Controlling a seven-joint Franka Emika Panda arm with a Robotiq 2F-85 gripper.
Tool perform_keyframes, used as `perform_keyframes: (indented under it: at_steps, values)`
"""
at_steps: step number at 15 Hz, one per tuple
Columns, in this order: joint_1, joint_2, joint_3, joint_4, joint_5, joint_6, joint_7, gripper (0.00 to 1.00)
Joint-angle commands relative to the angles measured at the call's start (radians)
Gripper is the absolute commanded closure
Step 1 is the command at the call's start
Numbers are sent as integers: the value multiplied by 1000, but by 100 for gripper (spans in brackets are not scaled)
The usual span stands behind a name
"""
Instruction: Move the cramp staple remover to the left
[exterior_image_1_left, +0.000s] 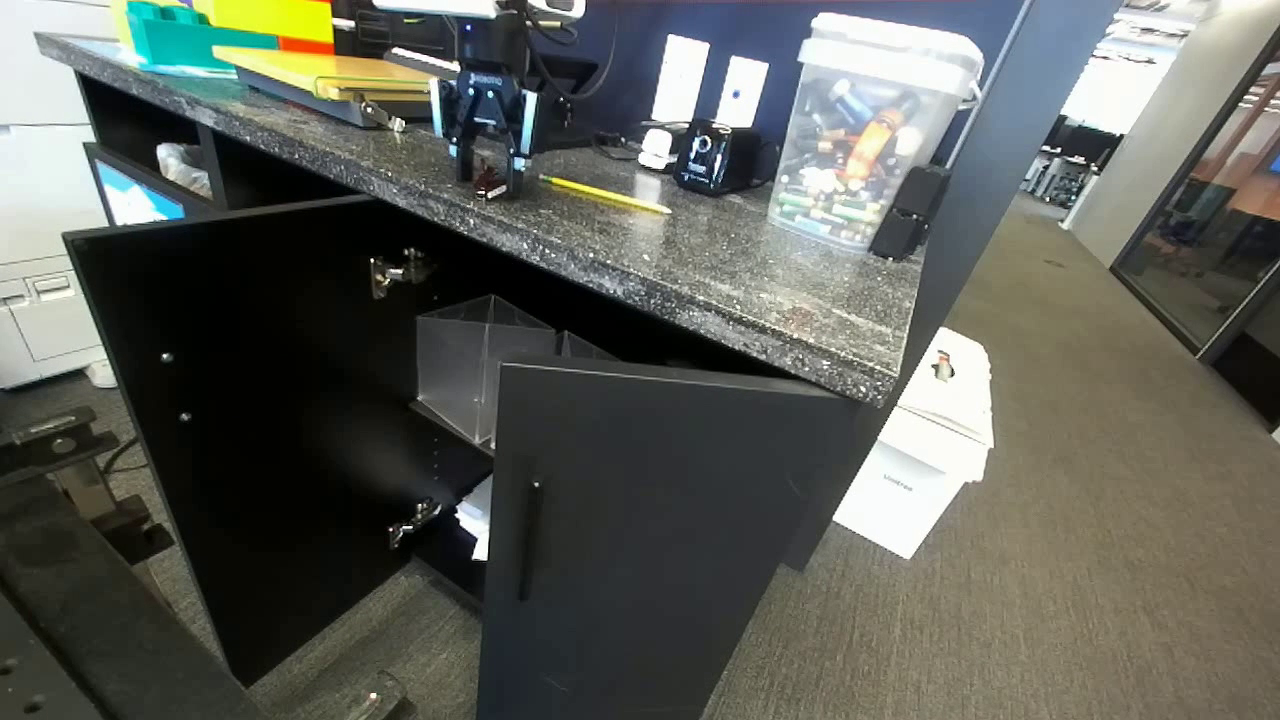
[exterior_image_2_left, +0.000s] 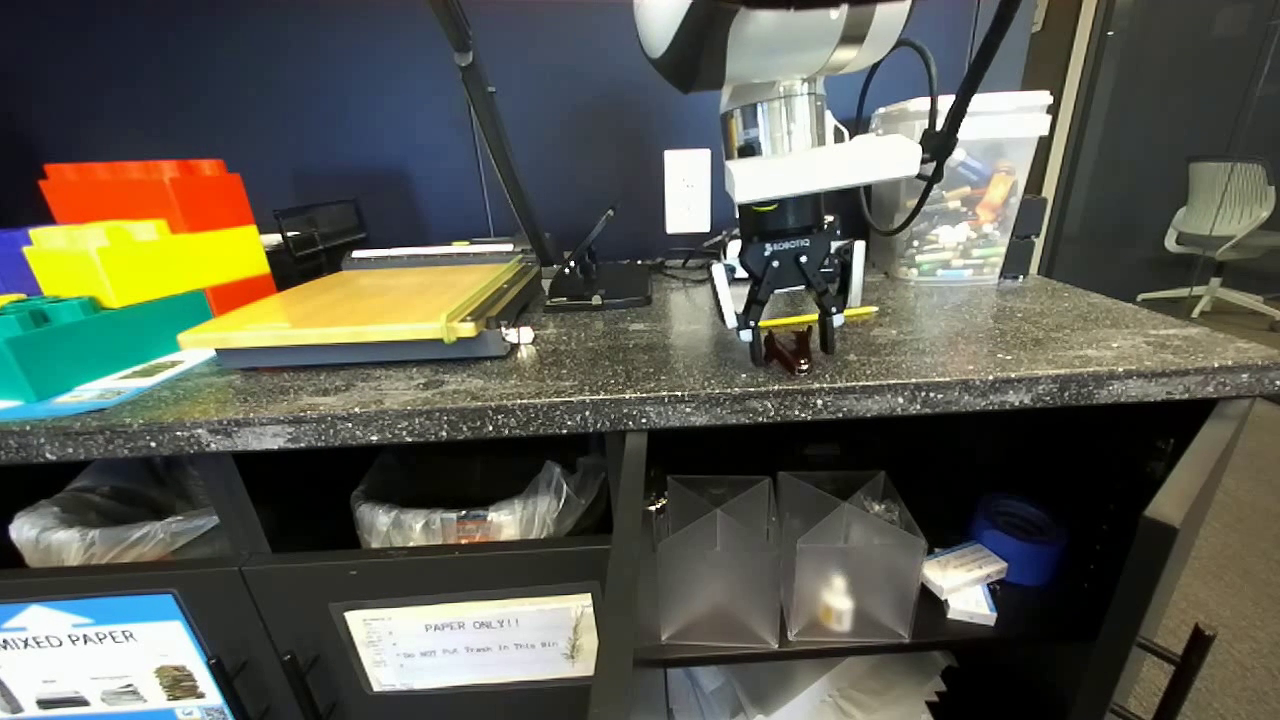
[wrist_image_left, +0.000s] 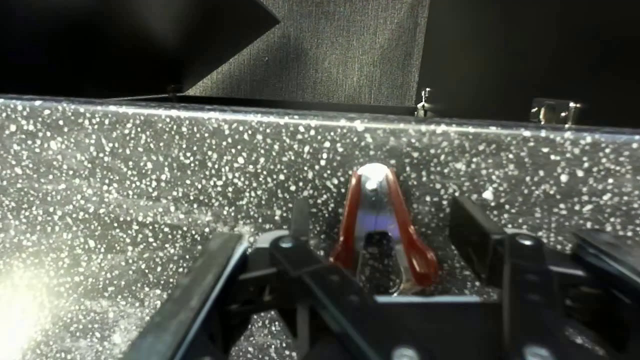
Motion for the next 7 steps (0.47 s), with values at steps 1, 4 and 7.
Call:
perform_keyframes:
  at_steps: [1,4,7]
  values:
    - [-3,-61,11,-14,1,-74,-9,0]
    - [-8,-53,12,-10,4,-67,-5,0]
    - [-30,-88,27,-13,19,-113,-19,0]
